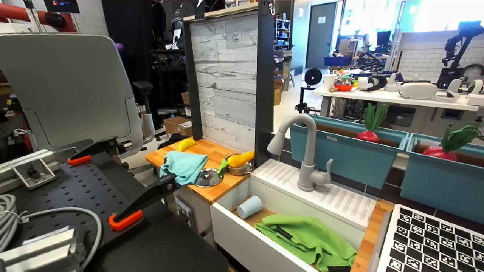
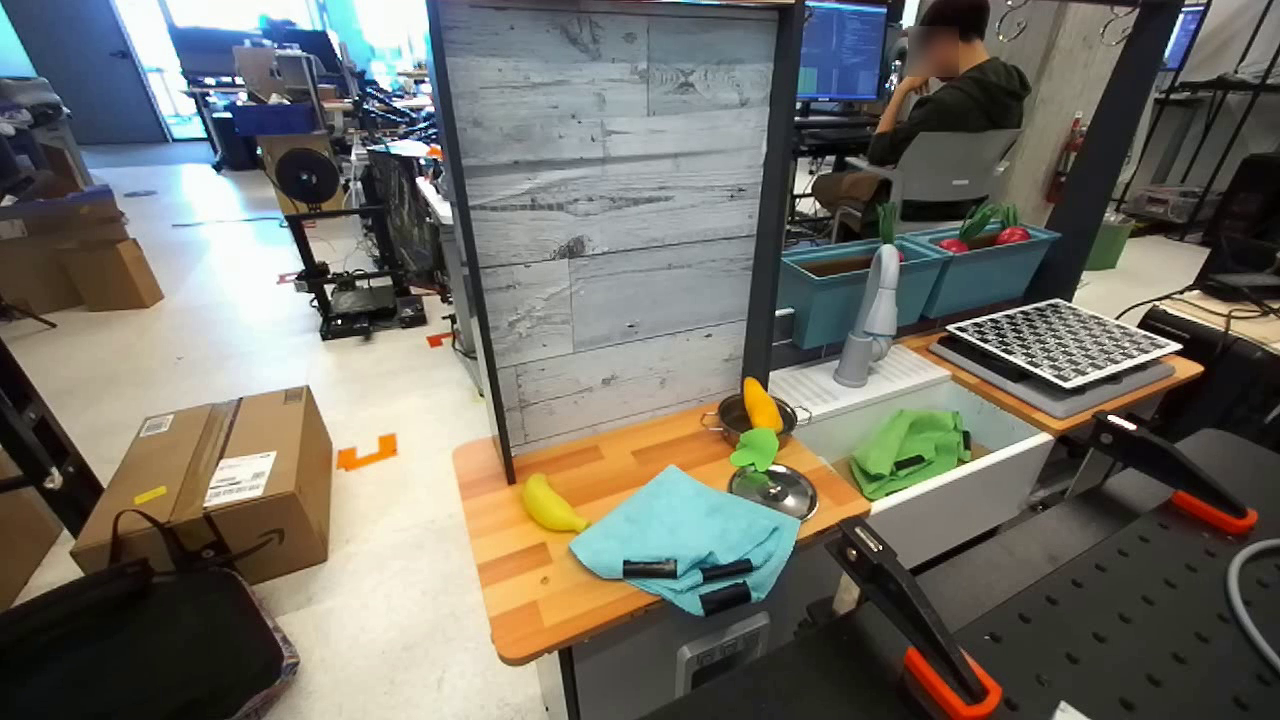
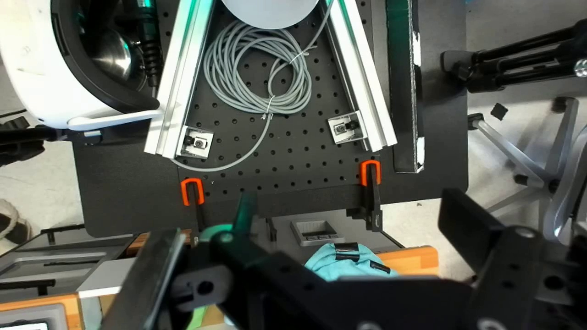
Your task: Remove the plush toy from the pot then put the lid on top
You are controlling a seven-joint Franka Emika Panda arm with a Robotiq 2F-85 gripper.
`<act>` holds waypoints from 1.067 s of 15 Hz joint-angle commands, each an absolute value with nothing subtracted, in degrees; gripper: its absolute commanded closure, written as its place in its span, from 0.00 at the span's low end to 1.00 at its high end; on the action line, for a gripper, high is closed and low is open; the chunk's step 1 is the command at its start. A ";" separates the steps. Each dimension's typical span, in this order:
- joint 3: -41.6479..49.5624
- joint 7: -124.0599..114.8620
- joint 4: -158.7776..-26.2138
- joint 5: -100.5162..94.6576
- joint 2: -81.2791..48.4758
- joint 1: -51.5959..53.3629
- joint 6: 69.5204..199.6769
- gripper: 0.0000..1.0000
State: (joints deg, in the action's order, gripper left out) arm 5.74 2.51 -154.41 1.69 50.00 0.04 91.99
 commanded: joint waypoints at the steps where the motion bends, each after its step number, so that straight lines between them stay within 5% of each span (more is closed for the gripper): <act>1: 5.69 -0.67 -155.43 5.75 47.64 -1.84 98.77 0.00; 16: 1.39 -24.24 -142.55 14.23 -3.56 -1.40 144.55 0.00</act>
